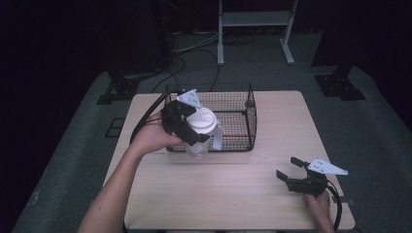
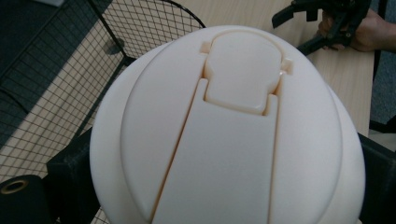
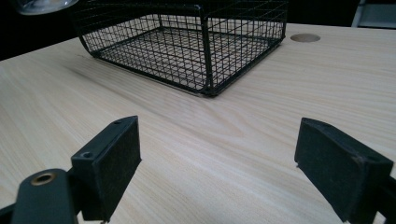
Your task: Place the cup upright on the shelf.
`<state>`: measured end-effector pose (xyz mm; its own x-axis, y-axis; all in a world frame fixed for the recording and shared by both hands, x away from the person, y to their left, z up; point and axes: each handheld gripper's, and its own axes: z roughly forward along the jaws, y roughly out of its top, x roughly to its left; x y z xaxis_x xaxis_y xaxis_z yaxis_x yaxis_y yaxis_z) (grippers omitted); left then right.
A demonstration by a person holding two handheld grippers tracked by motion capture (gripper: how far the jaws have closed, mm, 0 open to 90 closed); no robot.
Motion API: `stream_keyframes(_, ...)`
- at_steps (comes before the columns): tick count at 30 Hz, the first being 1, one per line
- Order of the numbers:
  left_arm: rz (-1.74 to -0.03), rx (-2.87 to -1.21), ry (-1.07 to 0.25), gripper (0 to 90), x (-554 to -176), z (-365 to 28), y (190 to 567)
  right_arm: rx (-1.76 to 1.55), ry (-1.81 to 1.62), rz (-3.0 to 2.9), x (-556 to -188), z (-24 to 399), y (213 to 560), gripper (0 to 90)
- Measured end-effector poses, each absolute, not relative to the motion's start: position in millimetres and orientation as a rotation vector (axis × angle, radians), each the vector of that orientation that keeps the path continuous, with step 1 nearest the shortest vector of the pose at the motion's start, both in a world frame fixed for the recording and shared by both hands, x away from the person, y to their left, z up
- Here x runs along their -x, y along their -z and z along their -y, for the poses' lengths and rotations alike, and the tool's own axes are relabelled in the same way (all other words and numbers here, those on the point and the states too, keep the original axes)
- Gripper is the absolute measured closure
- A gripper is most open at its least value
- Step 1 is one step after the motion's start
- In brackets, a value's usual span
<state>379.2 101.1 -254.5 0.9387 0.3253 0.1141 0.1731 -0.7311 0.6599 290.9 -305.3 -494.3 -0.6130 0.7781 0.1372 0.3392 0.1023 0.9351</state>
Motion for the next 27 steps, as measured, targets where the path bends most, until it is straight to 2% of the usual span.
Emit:
stream_keyframes(15, -0.419, -2.381, -0.304, 5.0, -425.1, -77.8, 224.2, -1.094, -1.534, -1.988, -291.0, 306.4, 494.0, 13.4)
stream_keyframes(27, -0.548, -2.379, -0.297, 5.0, -472.4, -69.8, 246.3, -1.103, -1.551, -1.973, -290.7, 308.8, 493.7, 13.5)
